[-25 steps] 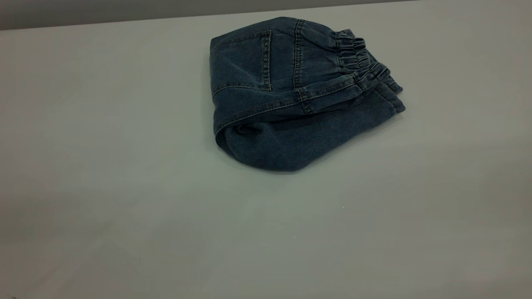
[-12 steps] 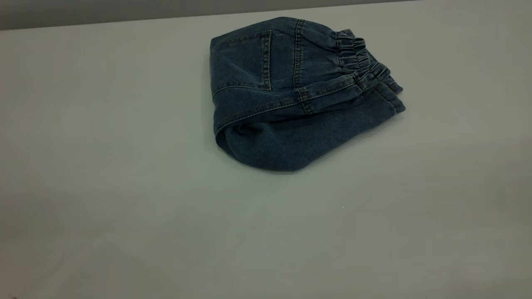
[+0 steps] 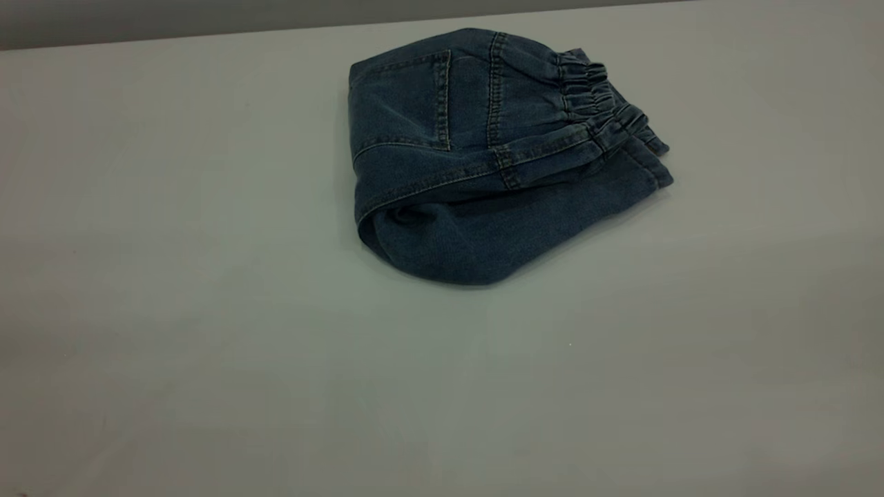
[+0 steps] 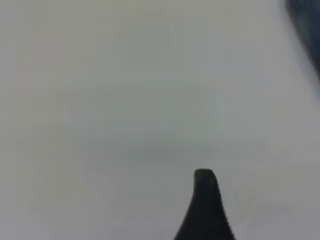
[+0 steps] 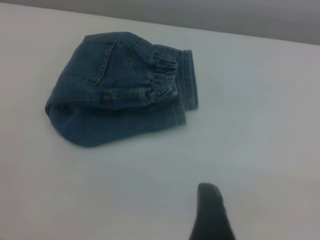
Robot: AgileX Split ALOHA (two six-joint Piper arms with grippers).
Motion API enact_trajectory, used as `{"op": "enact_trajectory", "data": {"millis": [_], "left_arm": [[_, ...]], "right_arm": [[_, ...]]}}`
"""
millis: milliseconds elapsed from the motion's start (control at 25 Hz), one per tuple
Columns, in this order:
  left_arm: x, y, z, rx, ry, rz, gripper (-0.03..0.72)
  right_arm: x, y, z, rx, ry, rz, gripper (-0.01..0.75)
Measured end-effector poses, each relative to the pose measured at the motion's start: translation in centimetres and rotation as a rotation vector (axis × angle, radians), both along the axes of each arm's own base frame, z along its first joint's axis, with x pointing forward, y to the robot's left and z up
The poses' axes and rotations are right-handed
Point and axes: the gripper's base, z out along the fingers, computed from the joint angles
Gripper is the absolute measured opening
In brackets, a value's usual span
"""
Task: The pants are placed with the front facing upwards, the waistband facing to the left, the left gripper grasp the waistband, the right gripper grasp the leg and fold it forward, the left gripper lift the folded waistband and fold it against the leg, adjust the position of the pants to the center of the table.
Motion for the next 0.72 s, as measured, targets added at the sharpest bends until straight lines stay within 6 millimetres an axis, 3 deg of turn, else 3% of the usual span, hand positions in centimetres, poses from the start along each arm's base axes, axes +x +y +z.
{"op": "enact_trajectory", "data": {"millis": [720], "left_arm": [[-2.2,0.0,0.1,-0.001,-0.142,0.005,0.494]], "right_arm": [[0.0,0.0,0.0,0.002,0.0,0.001,0.411]]}}
